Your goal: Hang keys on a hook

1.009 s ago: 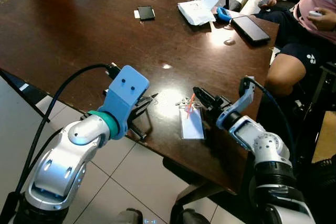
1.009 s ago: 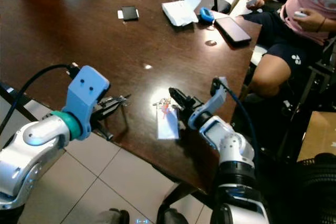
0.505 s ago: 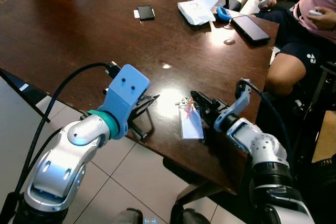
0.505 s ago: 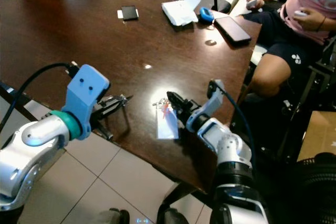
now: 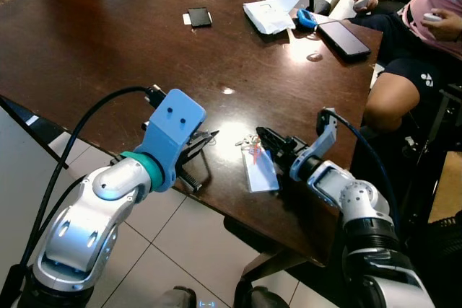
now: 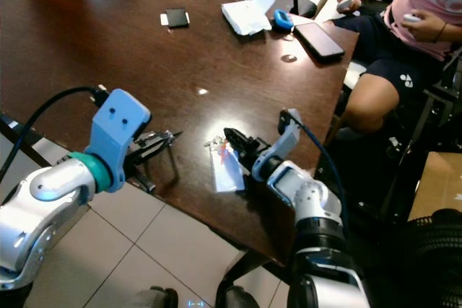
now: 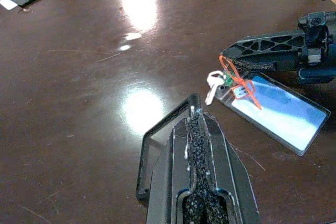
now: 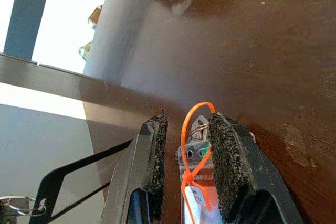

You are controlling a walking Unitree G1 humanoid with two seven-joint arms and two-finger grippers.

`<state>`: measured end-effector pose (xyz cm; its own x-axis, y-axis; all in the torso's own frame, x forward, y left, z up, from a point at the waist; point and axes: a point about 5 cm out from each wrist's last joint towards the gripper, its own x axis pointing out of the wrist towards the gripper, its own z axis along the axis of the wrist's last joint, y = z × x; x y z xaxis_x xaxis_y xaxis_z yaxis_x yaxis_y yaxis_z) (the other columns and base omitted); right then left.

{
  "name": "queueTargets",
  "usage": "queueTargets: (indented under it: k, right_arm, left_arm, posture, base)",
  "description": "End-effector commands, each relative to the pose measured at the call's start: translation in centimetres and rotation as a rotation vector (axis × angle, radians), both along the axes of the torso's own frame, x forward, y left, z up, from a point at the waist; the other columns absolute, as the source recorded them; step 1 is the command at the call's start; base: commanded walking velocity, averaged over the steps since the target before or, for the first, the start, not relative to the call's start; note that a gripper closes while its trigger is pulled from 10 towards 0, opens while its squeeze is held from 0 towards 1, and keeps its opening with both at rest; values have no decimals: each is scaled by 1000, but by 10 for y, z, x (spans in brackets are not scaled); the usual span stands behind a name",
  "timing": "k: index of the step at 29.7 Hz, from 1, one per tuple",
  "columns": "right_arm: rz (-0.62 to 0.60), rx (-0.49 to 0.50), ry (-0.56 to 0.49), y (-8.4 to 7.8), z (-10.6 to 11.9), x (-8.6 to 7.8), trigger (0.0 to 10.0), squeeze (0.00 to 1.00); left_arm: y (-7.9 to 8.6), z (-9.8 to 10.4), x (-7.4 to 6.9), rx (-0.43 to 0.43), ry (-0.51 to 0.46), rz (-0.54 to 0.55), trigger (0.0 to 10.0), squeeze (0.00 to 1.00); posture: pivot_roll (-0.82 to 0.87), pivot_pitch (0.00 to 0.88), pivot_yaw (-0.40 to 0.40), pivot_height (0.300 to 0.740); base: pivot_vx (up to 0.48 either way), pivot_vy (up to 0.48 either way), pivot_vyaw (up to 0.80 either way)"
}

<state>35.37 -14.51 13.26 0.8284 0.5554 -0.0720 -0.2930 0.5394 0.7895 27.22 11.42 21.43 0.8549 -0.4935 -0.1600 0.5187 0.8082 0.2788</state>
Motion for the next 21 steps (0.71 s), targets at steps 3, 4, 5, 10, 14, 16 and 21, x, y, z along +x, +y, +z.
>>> queueTargets:
  k: [3, 4, 5, 10, 14, 16, 21]
  right_arm:
    - [41, -3, 20, 6, -1, -1, 10000, 0]
    - [45, -2, 20, 6, 0, -1, 10000, 0]
    - [51, 0, 21, 7, 0, -2, 10000, 0]
    - [83, 10, 38, 9, -3, -8, 10000, 0]
    - [99, 20, 40, 10, -4, -11, 10000, 0]
    - [120, 35, 24, 13, 0, -15, 10000, 0]
    - [133, 49, 12, 15, 4, -17, 10000, 0]
  left_arm:
    - [2, -4, -2, -1, 20, 7, 10000, 0]
    - [2, -4, -2, -1, 20, 7, 10000, 0]
    - [2, -4, -2, -1, 20, 7, 10000, 0]
    - [1, -5, -2, -3, 21, 8, 10000, 0]
    - [1, -5, -3, -4, 21, 8, 10000, 0]
    - [1, -5, -3, -4, 21, 8, 10000, 0]
    - [1, -5, -3, -5, 21, 8, 10000, 0]
  posture:
    - [144, 139, 62, 740]
    - [144, 139, 62, 740]
    - [144, 139, 62, 740]
    - [141, 142, 50, 740]
    - [137, 141, 47, 740]
    - [136, 139, 46, 740]
    - [135, 138, 45, 740]
  base:
    - [0, 0, 0]
    - [0, 0, 0]
    - [0, 0, 0]
    - [0, 0, 0]
    - [0, 0, 0]
    - [0, 0, 0]
    - [0, 0, 0]
